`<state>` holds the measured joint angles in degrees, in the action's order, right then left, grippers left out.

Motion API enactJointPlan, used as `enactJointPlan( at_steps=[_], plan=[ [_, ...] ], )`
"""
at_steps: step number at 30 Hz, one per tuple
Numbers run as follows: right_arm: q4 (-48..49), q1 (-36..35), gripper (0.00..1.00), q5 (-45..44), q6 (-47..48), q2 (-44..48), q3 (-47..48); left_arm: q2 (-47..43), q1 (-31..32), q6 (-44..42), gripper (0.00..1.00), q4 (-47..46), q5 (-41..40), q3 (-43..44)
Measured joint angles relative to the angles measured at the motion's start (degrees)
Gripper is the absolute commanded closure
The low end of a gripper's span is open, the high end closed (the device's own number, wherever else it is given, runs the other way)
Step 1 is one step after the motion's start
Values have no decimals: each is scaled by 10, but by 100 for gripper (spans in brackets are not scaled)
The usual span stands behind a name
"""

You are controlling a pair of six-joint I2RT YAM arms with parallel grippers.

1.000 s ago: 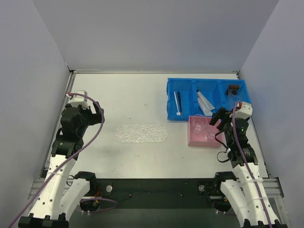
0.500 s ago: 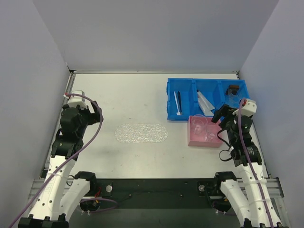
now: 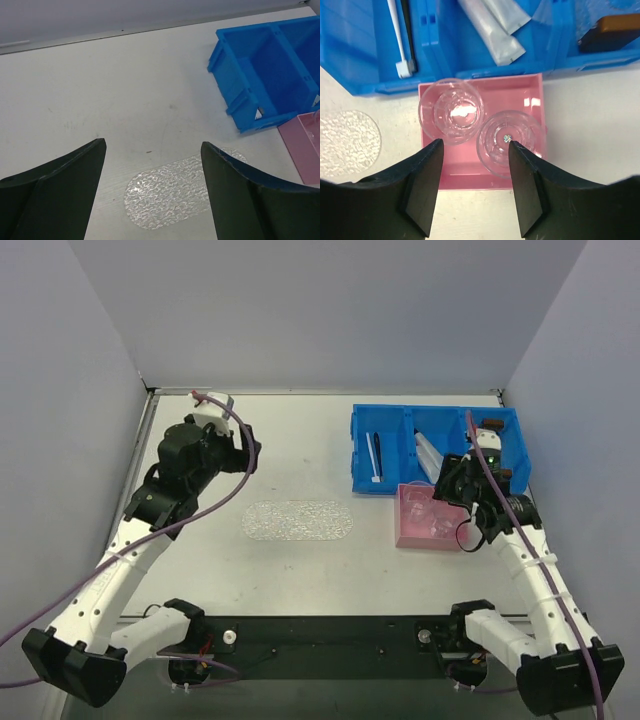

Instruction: Prepare toiletry sets of a toothbrush and toothpaste on the tray

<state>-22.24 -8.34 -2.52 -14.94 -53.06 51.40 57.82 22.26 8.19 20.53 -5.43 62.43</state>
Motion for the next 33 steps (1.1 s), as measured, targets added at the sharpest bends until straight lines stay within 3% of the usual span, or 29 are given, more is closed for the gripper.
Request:
enactJointPlan(
  at_steps=[7, 14, 23, 33],
  plan=[
    [-10, -29, 58, 0, 13, -99, 11, 31, 15, 3, 13, -35, 45, -57],
    [16, 21, 60, 67, 64, -223, 63, 33, 35, 0, 13, -36, 58, -90],
    [41, 71, 58, 166, 106, -249, 63, 33, 35, 0, 13, -38, 62, -90],
    [78, 72, 59, 188, 129, -271, 47, 43, 35, 0, 13, -38, 64, -90]
  ],
)
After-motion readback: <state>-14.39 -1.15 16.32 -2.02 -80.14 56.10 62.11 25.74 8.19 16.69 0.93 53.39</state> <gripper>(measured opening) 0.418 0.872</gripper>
